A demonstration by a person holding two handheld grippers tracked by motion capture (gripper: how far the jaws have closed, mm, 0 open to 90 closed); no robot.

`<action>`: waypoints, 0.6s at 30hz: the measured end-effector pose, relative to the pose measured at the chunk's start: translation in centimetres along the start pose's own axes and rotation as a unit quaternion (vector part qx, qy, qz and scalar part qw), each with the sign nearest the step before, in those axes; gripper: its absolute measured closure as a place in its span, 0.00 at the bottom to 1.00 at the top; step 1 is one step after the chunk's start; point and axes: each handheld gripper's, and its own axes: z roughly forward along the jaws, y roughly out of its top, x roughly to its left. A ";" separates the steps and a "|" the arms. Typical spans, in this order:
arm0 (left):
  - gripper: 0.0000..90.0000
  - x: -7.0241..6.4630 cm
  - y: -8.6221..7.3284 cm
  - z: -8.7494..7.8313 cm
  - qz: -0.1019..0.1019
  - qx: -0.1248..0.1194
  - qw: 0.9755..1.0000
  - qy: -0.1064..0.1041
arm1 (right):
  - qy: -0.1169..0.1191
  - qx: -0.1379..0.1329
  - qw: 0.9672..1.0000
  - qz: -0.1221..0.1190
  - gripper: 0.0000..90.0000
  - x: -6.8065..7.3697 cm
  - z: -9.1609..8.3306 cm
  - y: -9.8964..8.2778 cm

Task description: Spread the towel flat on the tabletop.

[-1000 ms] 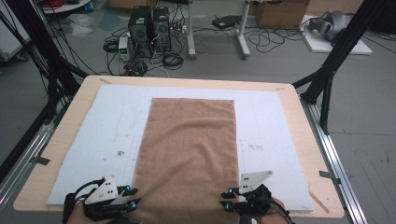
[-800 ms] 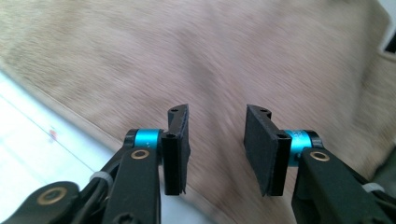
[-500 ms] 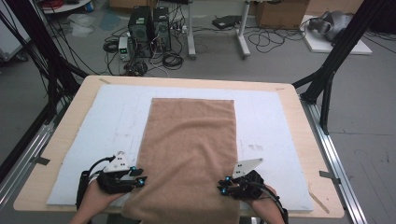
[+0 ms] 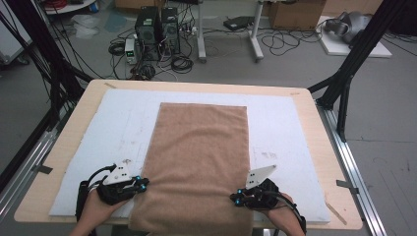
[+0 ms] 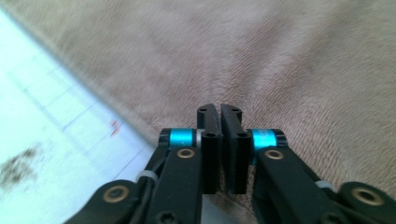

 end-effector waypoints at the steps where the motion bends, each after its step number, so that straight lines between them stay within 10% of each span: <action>1: 0.80 -0.3 0.2 -0.1 0.003 -0.006 1.000 -0.012 | 0.001 -0.010 1.000 0.001 0.90 -0.1 -0.1 0.2; 8: 0.73 -2.2 -0.6 0.9 0.046 0.037 0.996 -0.059 | 0.022 0.017 0.999 -0.023 0.69 0.9 1.3 0.5; 18: 0.96 -2.4 -1.5 0.2 0.035 0.013 0.997 -0.064 | 0.006 0.010 0.999 -0.032 0.96 1.5 1.2 0.2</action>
